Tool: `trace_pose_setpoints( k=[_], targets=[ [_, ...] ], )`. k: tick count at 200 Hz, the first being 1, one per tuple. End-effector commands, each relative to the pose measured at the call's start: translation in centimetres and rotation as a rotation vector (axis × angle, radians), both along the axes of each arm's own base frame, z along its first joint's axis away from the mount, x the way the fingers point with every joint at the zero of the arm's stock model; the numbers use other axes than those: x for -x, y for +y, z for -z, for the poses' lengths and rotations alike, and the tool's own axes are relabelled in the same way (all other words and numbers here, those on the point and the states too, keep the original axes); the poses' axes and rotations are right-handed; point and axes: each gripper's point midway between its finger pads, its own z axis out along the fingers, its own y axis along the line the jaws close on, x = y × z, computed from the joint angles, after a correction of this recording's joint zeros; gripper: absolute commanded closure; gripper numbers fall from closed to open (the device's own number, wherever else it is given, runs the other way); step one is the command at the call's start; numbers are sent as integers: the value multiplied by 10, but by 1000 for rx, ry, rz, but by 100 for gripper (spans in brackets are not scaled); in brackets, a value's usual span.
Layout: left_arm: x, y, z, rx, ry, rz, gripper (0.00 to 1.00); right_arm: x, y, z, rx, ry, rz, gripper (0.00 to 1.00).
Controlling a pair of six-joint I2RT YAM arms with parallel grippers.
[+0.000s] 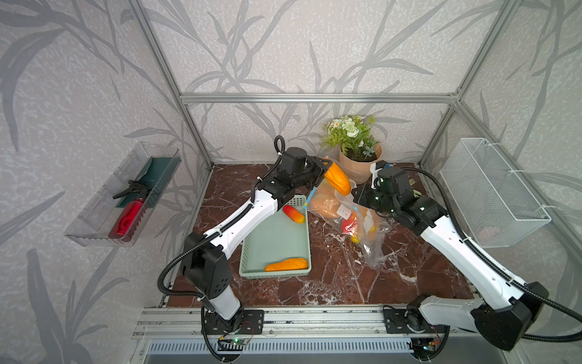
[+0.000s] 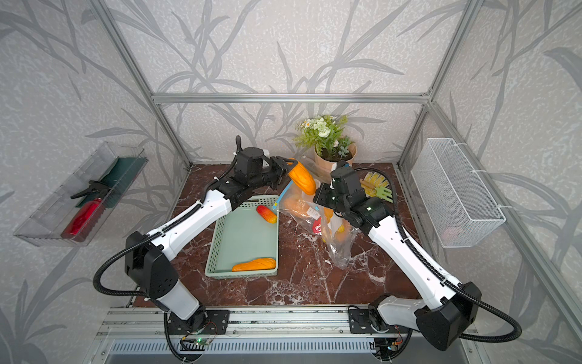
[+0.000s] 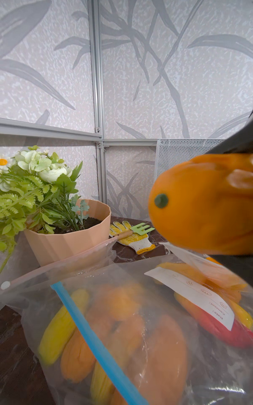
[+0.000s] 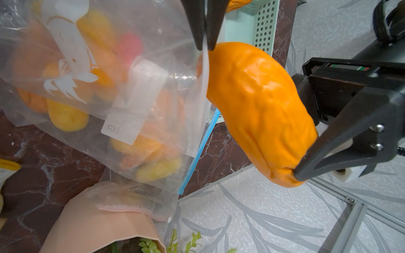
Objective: Place the mango in a zip-top bag and seal the zipper
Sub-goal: Place the mango in the zipper food storage bag.
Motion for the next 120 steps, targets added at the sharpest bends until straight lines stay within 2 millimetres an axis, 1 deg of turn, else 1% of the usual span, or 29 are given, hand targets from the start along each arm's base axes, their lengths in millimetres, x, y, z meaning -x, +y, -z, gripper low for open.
trace_pose_setpoints(
  k=[1,11,24,41,58,71,96,113,120],
  targets=[
    [12,6,-13,16,-13,-16,85,-5,5,-17,-47,-34,1,100],
    [14,4,-10,14,-9,-9,86,-6,6,-17,-52,-33,-3,100],
    [17,-5,-2,-1,6,23,86,-8,8,-17,-59,-32,-4,100],
    [22,-21,11,-17,45,85,86,-10,10,-18,-62,-36,-10,100],
    [27,-38,22,-15,109,164,90,-12,11,-19,-54,-50,-19,100],
    [34,-41,32,-59,156,201,90,-14,12,-22,-48,-66,-26,100],
    [46,-40,42,-95,206,221,91,-20,12,-25,-57,-81,-31,100],
    [54,-47,49,-94,263,262,91,-24,17,-28,-71,-97,-53,100],
    [57,-50,50,-91,275,275,91,-25,19,-29,-75,-98,-62,100]
  ],
)
